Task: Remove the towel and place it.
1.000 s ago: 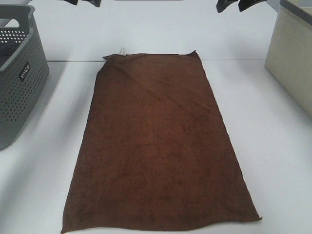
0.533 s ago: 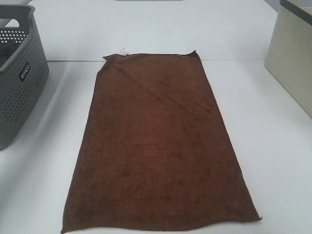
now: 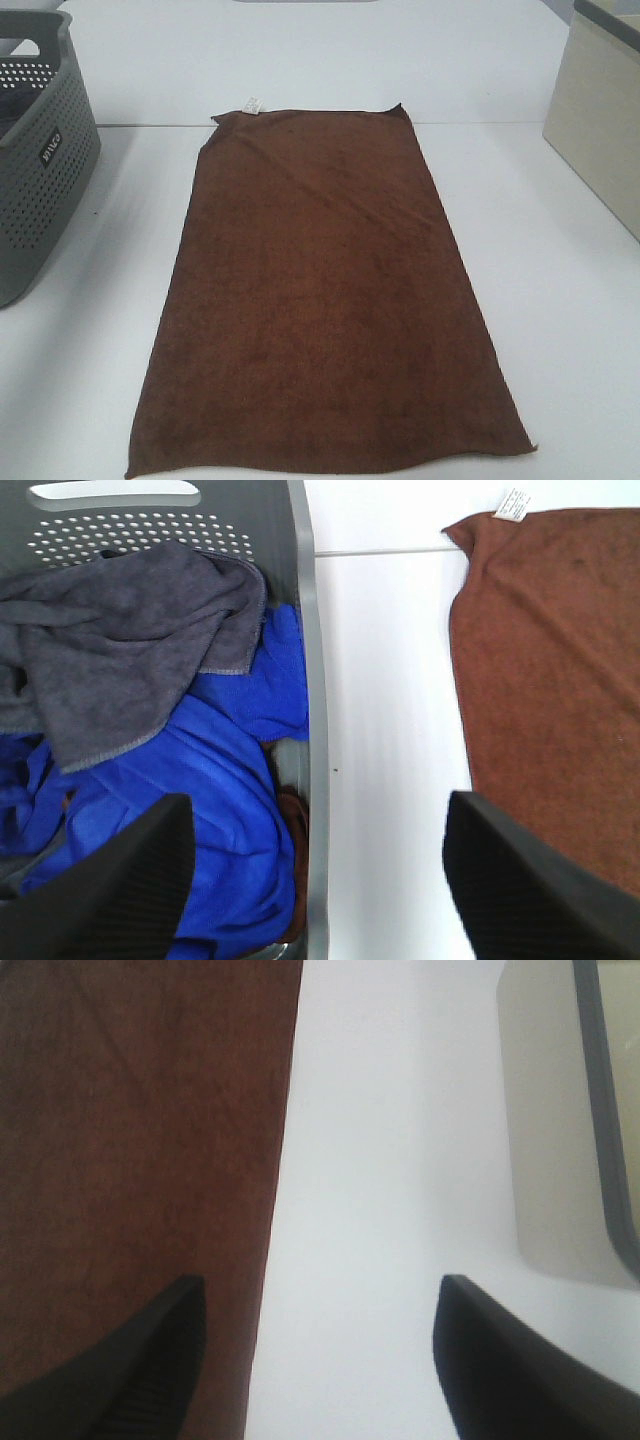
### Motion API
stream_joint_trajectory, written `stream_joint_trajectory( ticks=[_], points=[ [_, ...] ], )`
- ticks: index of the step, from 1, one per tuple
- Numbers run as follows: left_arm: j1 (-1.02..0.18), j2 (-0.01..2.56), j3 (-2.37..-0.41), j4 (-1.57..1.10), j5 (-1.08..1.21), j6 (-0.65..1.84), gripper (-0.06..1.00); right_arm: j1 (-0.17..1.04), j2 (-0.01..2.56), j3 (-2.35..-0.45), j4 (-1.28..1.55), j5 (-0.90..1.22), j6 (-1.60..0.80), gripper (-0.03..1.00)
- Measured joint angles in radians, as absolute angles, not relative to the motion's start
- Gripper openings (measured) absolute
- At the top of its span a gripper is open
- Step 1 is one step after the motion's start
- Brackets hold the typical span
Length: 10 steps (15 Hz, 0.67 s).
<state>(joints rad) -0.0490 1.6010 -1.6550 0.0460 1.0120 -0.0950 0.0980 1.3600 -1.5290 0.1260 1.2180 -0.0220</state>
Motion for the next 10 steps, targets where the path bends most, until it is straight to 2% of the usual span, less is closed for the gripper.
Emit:
stream_joint_trajectory(
  ticks=[2,3,5,10],
  points=[
    [-0.049,1.347,-1.38,0.048,0.905,-0.125,0.65,0.098,1.146,-1.315,0.126,1.219,-0.022,0.64],
    [-0.049,1.297,-1.328,0.052,0.884,-0.125,0.65,0.098,1.102,-1.274,0.126,1.216,-0.022,0.64],
    [-0.049,1.074,-1.104,0.084,0.842,-0.128,0.65,0.098,0.883,-1.088,0.126,1.193,-0.022,0.64],
    [-0.049,0.641,-0.792,0.102,0.862,-0.129,0.65,0.098,0.445,-0.775,0.126,1.167,-0.022,0.64]
  ],
)
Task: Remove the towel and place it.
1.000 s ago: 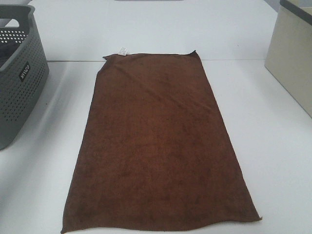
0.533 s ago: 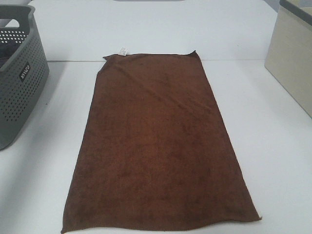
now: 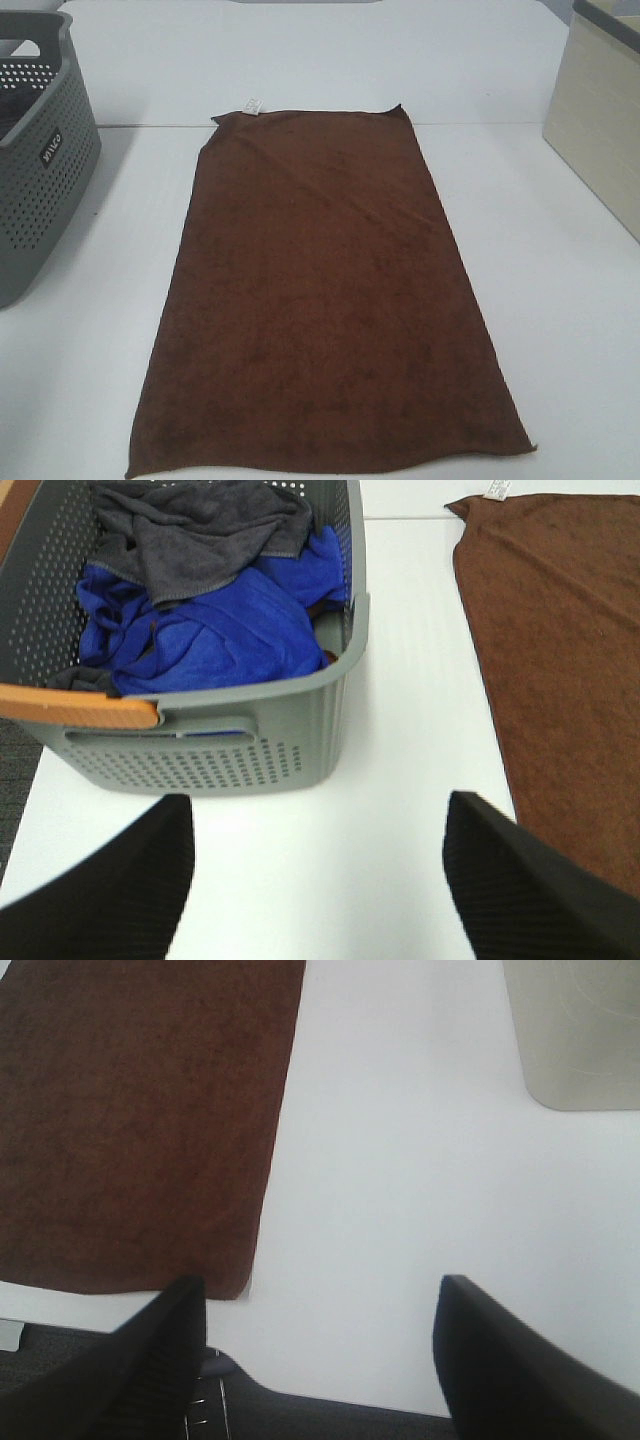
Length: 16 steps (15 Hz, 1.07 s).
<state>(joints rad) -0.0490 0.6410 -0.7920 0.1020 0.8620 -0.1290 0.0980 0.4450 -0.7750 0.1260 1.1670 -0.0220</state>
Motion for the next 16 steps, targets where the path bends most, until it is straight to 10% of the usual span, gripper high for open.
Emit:
stream_joint_trajectory(
  ticks=[8,16],
  points=[
    [-0.049,0.041,-0.555,0.085,1.037,-0.128,0.65,0.098,0.03,-0.536,0.126,1.127,-0.051,0.64],
    [-0.049,-0.006,-0.498,-0.01,1.057,-0.013,0.65,0.098,-0.004,-0.502,0.116,1.067,-0.074,0.64]
  ],
)
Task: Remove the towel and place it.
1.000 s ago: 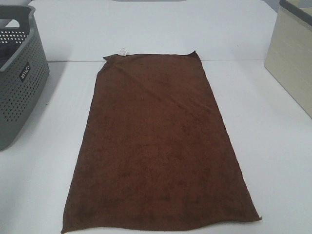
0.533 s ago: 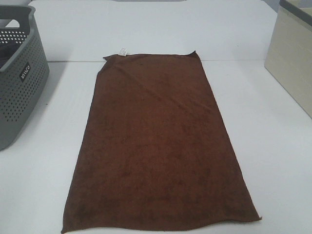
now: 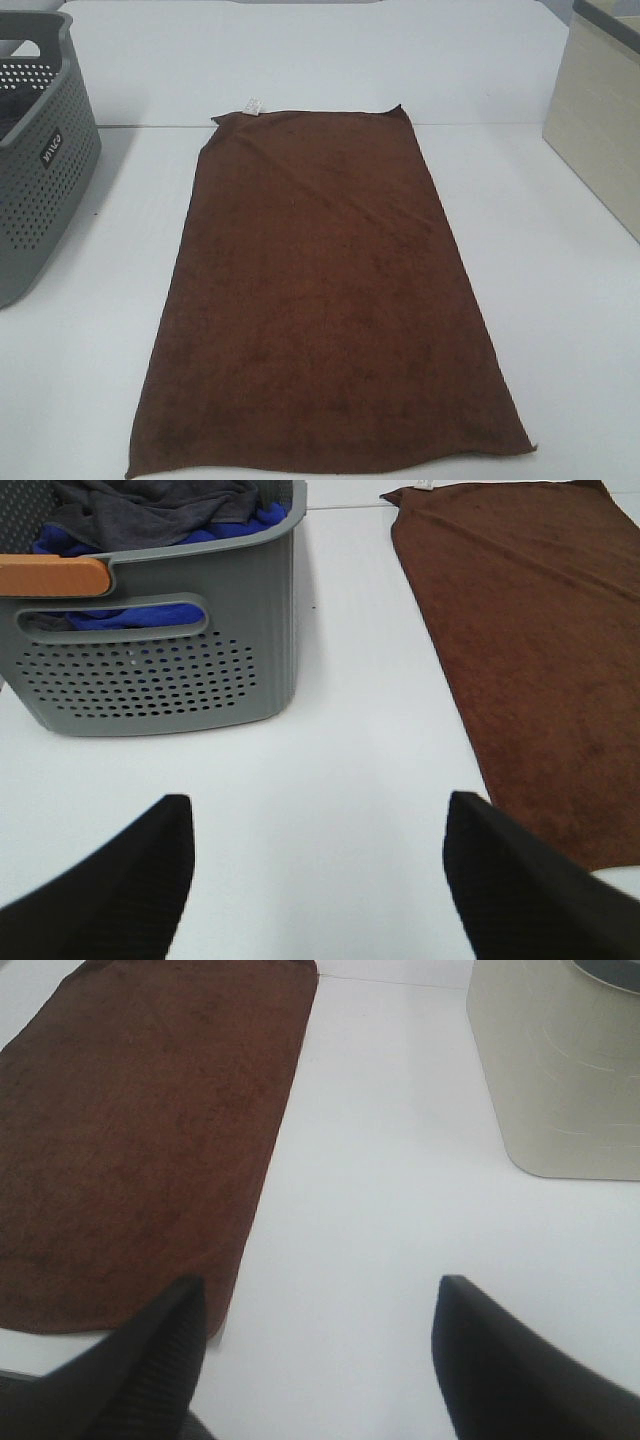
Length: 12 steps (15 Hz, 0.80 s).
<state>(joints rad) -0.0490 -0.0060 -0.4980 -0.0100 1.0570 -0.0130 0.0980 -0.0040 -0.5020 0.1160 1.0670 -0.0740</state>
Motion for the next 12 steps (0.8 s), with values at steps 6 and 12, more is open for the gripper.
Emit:
stream_joint_trajectory(
  ticks=[6,12],
  points=[
    [-0.049,-0.006,-0.498,-0.016,1.055,0.0,0.65,0.098,-0.004,-0.502,0.074,1.067,-0.073,0.64],
    [-0.049,-0.006,-0.498,-0.016,1.053,0.0,0.65,0.098,-0.004,-0.502,0.074,1.067,-0.073,0.64]
  ],
)
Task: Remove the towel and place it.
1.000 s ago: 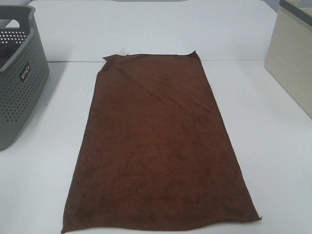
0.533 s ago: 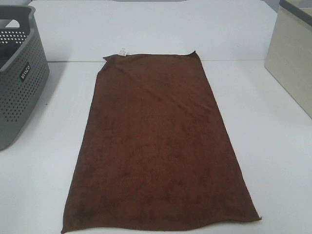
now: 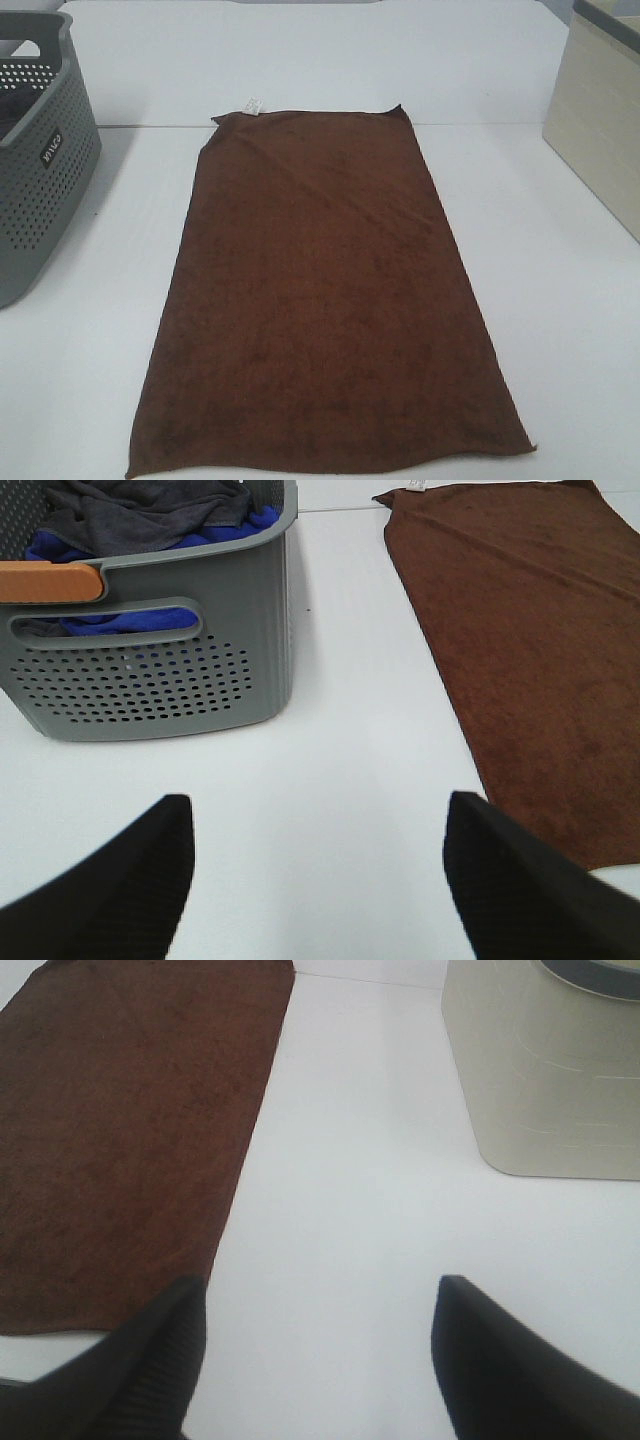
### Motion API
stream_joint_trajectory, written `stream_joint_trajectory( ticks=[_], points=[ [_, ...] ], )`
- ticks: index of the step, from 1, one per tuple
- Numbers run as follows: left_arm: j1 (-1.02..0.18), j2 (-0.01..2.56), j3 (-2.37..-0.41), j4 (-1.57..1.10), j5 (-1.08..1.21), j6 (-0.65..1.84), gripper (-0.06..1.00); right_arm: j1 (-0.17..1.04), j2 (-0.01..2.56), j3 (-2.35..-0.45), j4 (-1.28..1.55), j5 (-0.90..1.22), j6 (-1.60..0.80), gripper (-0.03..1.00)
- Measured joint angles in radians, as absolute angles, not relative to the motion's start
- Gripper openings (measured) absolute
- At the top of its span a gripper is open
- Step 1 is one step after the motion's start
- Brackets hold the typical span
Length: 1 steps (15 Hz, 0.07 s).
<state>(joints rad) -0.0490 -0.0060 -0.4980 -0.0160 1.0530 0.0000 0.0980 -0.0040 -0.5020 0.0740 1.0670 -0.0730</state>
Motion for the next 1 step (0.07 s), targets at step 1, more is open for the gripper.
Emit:
stream_joint_trajectory(
  ticks=[1],
  points=[
    [-0.049,-0.006,-0.498,-0.016,1.053,0.0,0.65,0.098,-0.004,-0.502,0.074,1.067,-0.073,0.64]
  ],
)
